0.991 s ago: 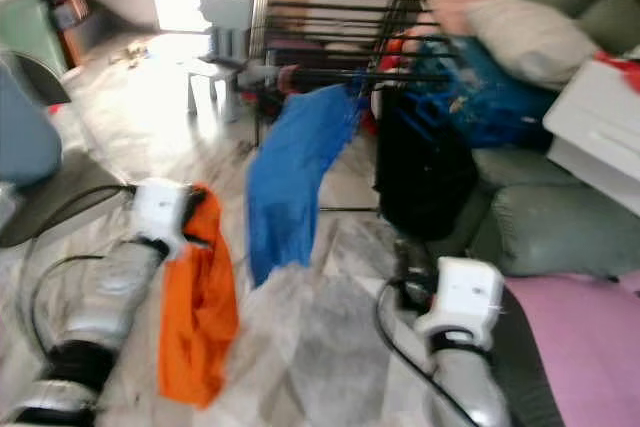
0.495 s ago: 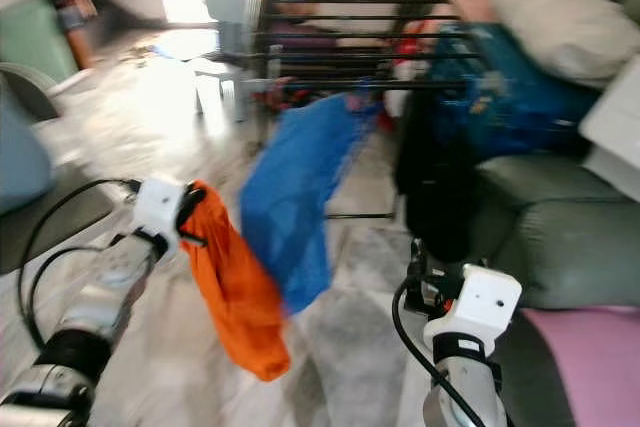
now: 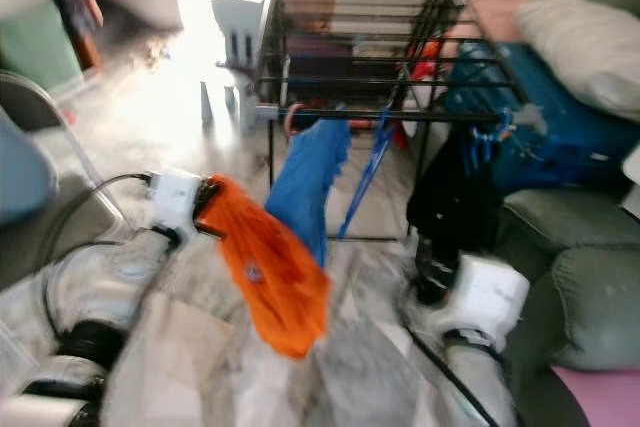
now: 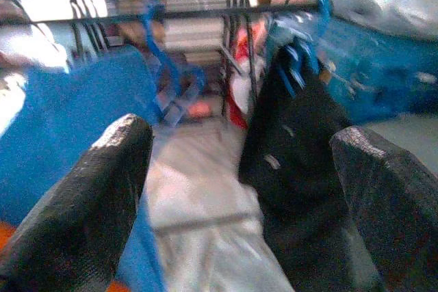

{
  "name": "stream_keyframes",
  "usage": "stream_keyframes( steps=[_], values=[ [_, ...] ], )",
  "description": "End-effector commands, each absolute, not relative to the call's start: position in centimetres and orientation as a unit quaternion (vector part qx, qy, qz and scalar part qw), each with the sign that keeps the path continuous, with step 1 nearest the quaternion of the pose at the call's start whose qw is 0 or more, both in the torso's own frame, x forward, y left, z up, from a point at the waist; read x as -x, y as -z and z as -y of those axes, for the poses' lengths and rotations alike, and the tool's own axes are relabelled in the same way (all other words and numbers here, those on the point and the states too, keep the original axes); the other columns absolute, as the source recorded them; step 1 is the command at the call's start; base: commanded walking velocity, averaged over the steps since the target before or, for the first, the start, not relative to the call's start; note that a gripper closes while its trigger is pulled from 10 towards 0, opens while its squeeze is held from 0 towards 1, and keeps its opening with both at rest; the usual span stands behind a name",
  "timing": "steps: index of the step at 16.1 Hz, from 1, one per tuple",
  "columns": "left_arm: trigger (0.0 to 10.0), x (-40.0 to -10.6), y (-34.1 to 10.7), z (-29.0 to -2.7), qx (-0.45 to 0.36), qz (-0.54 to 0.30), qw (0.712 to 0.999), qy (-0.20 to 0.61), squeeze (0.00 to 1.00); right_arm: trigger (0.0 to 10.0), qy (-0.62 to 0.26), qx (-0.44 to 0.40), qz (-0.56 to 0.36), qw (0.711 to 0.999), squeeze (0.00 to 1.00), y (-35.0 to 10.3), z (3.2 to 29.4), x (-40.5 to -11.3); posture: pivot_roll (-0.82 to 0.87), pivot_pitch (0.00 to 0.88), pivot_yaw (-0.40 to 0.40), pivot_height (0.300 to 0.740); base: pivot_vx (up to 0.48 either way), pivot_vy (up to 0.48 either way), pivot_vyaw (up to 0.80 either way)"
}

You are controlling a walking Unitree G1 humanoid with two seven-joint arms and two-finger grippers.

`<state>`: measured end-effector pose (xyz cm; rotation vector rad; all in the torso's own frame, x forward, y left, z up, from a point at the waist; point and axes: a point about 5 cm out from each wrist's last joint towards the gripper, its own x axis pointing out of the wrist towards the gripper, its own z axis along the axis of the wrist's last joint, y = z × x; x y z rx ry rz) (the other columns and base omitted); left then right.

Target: Hang hanger

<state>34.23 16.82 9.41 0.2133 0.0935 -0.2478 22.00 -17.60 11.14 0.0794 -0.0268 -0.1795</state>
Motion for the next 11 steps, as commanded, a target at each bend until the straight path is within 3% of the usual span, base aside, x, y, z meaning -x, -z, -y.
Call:
stream_keyframes(
  steps=[1,6,11],
  values=[
    [10.0,-34.6,-10.3,-15.6,-0.1,-0.025,0.985,0.137,0.0,10.0,0.103,-0.028,-0.002,0.994,0.0,-10.6,18.6,-21.6,0.04,0.0,-0.054,0.74,0.0,0.476,0.0],
    [10.0,-34.6,-10.5,-15.1,-0.104,-0.017,0.983,0.151,0.0,10.0,0.093,-0.017,-0.001,0.996,0.0,-10.8,18.2,-22.0,0.03,0.0,-0.055,0.74,0.0,0.46,0.0],
    [10.0,-34.5,-10.3,-14.5,-0.11,-0.017,0.98,0.162,0.0,10.0,0.093,-0.011,-0.003,0.996,0.0,-10.9,18.2,-21.9,0.02,0.0,-0.053,0.74,0.32,0.308,0.0]
  ],
)
